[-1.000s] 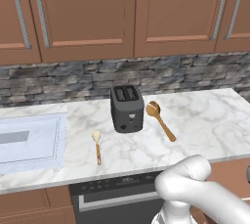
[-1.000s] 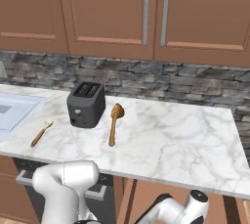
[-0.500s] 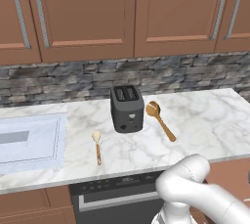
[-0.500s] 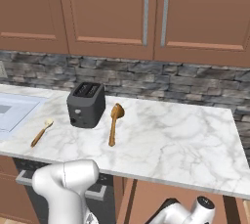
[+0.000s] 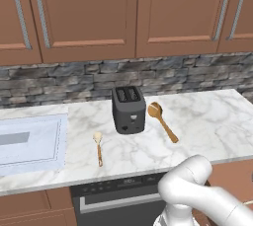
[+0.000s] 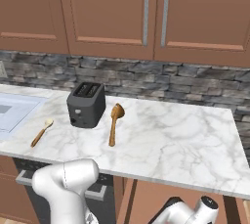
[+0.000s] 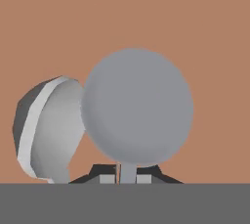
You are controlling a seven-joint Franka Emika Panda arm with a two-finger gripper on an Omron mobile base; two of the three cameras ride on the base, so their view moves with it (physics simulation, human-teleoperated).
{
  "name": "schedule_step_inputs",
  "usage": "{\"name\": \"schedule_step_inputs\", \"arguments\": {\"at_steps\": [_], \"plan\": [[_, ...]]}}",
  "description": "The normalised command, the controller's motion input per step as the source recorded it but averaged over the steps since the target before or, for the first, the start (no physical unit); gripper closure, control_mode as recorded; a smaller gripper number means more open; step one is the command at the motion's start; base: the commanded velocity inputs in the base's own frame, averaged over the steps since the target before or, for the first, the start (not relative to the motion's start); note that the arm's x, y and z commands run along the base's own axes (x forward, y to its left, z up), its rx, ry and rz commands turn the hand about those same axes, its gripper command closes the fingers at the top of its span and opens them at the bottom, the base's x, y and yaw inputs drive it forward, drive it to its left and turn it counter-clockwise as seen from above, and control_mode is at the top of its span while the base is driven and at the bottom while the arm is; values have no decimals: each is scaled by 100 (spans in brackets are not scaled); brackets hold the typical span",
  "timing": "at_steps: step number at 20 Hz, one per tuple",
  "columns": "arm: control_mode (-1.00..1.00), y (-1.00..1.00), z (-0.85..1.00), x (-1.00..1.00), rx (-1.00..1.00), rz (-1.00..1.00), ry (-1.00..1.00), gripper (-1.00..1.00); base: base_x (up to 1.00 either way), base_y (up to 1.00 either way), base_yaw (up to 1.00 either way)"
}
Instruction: Organize the utensils by type. Pick up the wooden spoons from the counter and place them in the open cabinet. Then pick up the metallic utensils from the counter and place them in the open drawer.
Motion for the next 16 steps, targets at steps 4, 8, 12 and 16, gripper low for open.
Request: {"name": "schedule_step_inputs", "arguments": {"at_steps": [4,8,12,16], "plan": [[-100,-9,0,-19,1,0,0,-100,0,0,0],[-100,-15,0,-31,2,0,0,-100,0,0,0],[-100,-13,0,-28,4,0,0,-100,0,0,0],[-100,-3,15,-15,6,0,0,-100,0,0,0]]}}
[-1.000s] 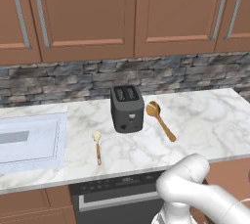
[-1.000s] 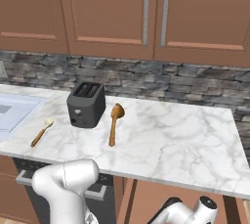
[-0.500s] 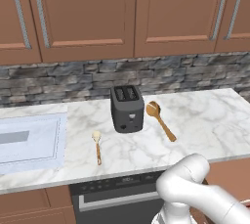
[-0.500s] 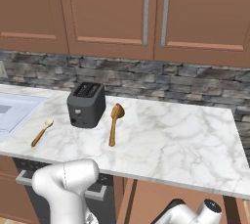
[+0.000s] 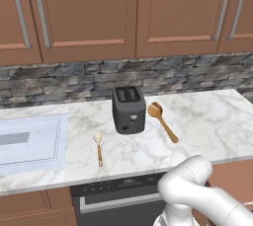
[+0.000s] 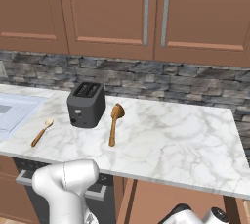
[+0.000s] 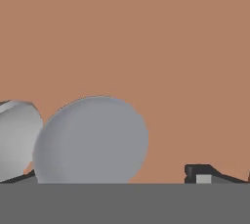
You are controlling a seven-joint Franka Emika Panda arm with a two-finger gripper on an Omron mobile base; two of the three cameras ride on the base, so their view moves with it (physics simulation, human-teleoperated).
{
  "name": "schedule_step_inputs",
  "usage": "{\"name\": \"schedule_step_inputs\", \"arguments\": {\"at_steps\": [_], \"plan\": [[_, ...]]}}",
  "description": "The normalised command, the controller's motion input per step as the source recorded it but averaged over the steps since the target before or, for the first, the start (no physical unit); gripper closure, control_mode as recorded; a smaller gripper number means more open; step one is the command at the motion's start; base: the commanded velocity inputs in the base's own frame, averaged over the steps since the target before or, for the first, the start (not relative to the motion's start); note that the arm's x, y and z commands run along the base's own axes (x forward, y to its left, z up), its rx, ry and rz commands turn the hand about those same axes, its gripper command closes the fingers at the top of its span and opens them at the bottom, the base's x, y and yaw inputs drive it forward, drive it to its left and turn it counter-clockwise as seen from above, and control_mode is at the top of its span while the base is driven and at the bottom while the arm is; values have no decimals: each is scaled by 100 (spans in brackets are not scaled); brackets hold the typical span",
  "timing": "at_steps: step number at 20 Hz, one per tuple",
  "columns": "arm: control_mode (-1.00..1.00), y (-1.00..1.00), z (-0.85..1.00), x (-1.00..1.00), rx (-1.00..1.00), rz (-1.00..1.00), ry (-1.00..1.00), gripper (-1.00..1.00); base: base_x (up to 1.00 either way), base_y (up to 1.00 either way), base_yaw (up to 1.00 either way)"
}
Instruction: Organize the utensils by type. Pick up the wooden spoons from the counter and place them in the open cabinet. Then pick up the metallic utensils from the counter and place them in the open drawer.
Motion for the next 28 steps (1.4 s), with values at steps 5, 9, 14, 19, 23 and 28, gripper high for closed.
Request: {"name": "schedule_step_inputs", "arguments": {"at_steps": [5,9,14,19,23,28], "plan": [[-100,0,44,-3,9,0,1,-100,0,0,0],[-100,8,56,0,10,0,1,-100,0,0,0],[-100,17,57,-5,9,0,2,-100,0,0,0],[-100,27,57,-20,7,0,0,-100,0,0,0],[-100,40,57,-22,1,0,-1,-100,0,0,0],[-100,48,62,-16,0,0,-5,-100,0,0,0]]}}
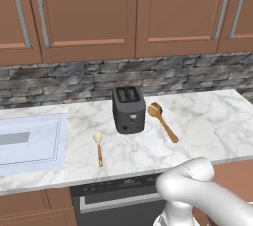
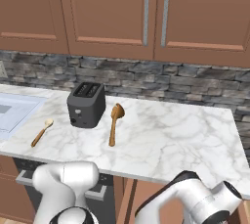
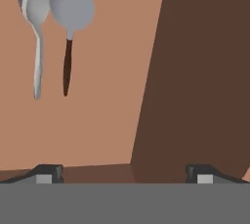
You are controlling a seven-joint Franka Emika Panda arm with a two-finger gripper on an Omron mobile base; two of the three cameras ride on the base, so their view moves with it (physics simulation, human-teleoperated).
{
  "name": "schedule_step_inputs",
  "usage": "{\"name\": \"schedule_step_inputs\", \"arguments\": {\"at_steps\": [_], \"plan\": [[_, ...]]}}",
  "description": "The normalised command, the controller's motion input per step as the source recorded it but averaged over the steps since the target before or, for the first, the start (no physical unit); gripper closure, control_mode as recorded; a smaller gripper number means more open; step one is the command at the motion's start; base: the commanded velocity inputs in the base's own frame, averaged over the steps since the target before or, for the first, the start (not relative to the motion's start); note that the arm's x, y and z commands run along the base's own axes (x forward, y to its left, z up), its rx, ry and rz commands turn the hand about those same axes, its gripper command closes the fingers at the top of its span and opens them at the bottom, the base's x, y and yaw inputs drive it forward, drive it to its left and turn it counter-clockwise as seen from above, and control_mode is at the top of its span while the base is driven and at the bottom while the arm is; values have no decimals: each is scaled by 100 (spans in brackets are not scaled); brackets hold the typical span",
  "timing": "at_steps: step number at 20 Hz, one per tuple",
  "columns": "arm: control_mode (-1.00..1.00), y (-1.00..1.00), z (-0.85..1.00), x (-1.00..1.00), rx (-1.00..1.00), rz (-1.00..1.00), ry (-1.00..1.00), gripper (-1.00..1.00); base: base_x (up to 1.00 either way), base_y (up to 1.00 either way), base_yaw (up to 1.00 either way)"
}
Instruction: Organize the utensils by type. Pick up the wooden spoons from the counter and place them in the open cabinet. Then pick up the metallic utensils from the counter and place them in the open drawer.
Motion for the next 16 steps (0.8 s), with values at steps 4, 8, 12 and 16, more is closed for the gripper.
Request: {"name": "schedule_step_inputs", "arguments": {"at_steps": [4,8,12,16], "plan": [[-100,53,64,-19,0,0,-9,-100,0,0,0],[-100,51,62,-24,0,0,-16,-100,0,0,0],[-100,48,67,-23,-3,1,-21,-100,0,0,0],[-100,55,68,-10,-12,4,-20,-100,0,0,0]]}}
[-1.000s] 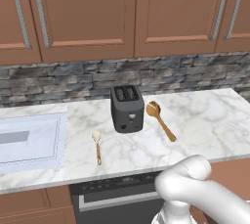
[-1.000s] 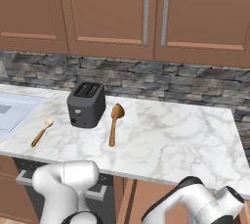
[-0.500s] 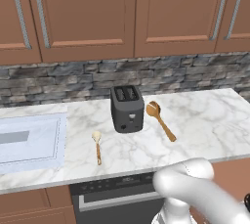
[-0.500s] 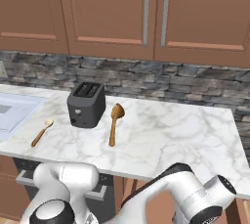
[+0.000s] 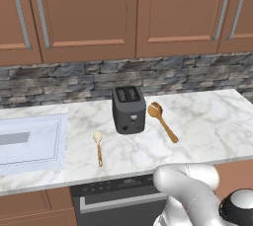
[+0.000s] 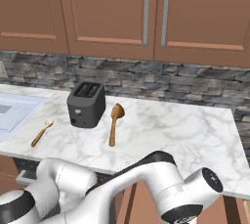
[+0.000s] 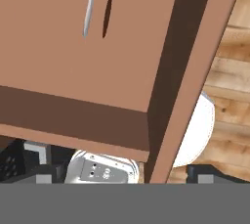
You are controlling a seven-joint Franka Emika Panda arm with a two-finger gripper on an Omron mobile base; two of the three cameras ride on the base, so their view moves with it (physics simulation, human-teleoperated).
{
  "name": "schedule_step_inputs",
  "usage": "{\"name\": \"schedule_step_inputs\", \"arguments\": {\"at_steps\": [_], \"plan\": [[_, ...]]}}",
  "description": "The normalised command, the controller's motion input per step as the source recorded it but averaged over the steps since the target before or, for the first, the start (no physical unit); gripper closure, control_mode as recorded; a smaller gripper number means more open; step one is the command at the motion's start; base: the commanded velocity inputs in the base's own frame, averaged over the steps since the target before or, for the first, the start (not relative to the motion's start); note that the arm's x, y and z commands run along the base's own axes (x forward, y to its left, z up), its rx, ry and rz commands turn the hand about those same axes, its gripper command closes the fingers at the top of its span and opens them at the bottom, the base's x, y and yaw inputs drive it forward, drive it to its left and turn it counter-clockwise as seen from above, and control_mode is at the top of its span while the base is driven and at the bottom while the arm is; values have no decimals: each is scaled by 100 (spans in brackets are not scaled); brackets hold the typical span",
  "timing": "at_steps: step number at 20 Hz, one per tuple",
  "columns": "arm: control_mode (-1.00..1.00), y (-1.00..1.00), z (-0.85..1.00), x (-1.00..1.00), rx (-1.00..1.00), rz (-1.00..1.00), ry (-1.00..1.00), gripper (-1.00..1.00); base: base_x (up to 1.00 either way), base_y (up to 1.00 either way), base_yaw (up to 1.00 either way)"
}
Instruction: Organize the utensils by type. Pick up the wooden spoons from the counter and place them in the open cabinet. Then pick up the metallic utensils from the counter and place them in the open drawer.
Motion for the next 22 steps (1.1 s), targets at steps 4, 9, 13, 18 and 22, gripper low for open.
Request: {"name": "schedule_step_inputs", "arguments": {"at_steps": [4,9,13,18,22], "plan": [[-100,65,66,-2,-24,12,-18,-100,0,0,0],[-100,71,60,0,-30,16,-15,-100,0,0,0],[-100,71,46,5,-27,24,-14,-100,0,0,0],[-100,70,43,18,-22,31,-18,-100,0,0,0],[-100,58,35,51,-10,41,-7,-100,0,0,0]]}}
